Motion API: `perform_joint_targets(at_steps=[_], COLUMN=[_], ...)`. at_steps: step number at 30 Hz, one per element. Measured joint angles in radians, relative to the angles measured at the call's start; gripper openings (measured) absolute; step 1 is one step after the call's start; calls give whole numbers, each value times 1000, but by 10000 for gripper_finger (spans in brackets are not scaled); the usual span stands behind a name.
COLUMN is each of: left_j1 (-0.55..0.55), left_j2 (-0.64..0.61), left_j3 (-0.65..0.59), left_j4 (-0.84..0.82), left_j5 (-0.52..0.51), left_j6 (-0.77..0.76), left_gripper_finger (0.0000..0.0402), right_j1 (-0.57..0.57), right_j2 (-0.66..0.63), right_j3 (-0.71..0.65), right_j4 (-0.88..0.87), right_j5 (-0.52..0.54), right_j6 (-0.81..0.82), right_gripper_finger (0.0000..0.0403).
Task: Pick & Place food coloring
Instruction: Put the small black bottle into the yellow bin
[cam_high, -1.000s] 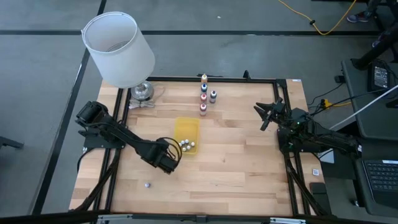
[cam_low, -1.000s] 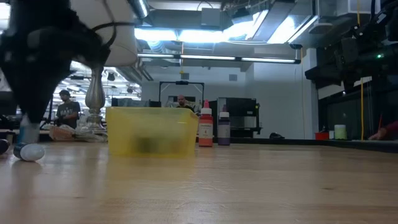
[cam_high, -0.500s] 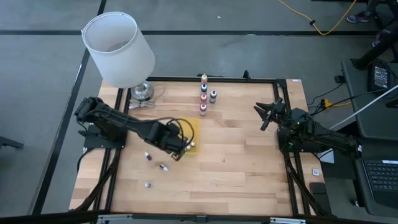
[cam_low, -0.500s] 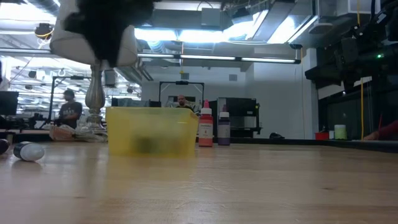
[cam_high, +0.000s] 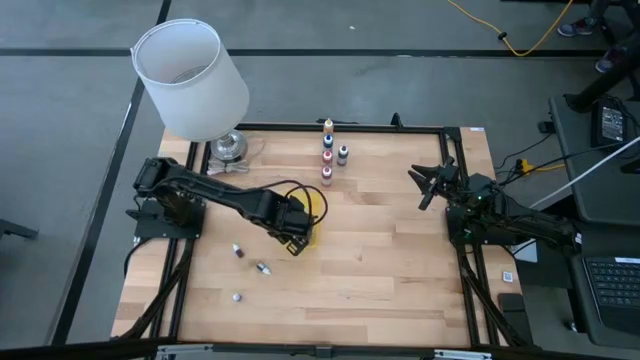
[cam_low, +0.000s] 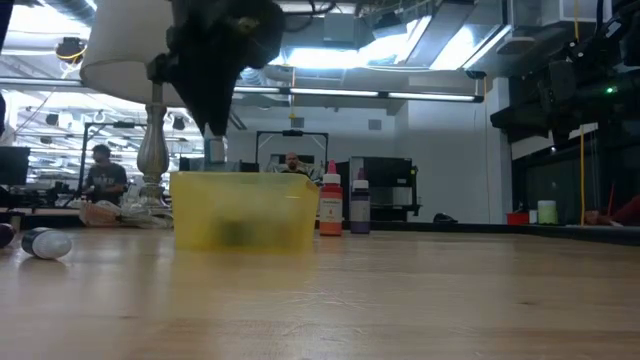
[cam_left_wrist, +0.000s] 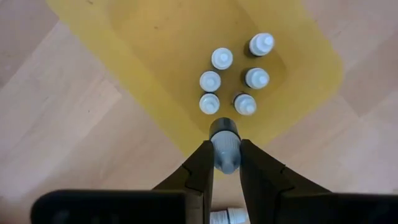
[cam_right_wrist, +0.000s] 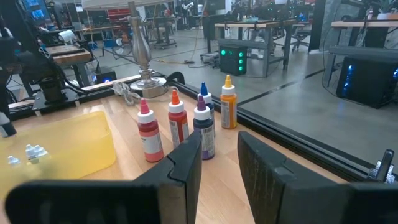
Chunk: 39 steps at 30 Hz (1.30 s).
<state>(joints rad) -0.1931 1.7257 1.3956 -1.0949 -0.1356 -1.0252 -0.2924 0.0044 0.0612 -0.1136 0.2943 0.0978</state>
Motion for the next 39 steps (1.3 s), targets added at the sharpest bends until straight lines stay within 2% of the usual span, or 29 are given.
perform_joint_targets(at_steps=[14, 30, 39], left_j1=[-24, -18, -18], left_j2=[94, 202, 189], left_j3=[-2, -2, -2], left_j4=[8, 29, 28], left_j5=[7, -2, 4], left_j6=[10, 89, 86], left_gripper_finger=[58, 59, 99], right_j1=[0, 0, 0], right_j2=[0, 0, 0], right_j3=[0, 0, 0], right_j4=[0, 0, 0], right_j5=[0, 0, 0], right_j6=[1, 0, 1], right_gripper_finger=[106, 106, 106])
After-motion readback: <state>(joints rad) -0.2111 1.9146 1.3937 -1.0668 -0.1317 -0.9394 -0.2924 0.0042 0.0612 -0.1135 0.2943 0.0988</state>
